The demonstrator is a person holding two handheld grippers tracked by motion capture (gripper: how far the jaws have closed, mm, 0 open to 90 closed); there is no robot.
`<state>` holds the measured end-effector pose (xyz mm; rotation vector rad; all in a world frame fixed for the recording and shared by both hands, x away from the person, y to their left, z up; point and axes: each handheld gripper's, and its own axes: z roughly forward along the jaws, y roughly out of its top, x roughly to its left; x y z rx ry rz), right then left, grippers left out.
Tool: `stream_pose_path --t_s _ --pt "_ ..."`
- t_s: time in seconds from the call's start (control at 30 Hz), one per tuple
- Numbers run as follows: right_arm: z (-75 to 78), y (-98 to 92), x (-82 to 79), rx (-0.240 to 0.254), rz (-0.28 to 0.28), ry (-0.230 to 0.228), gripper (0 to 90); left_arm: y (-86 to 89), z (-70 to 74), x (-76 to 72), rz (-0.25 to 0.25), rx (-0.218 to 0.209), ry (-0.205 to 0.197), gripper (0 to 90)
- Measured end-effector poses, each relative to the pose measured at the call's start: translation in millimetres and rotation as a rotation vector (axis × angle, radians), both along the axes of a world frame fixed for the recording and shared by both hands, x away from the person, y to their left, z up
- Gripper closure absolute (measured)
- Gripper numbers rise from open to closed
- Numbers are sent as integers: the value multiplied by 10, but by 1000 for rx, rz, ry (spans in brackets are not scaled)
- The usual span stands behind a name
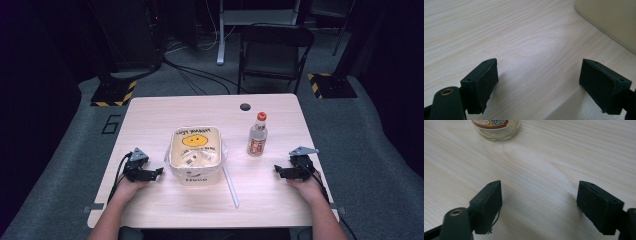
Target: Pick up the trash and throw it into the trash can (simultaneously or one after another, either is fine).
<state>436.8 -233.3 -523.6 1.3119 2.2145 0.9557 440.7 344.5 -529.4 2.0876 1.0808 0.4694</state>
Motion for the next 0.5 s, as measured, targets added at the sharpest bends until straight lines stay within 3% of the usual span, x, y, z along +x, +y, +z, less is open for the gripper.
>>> stream_pose_path --t_s 0.1,0.5 --pt "22 20 -21 -6 7 8 277 0 0 2 -1 0 0 154" --pt "41 24 -25 -10 -8 14 342 1 2 7 -5 4 1 154"
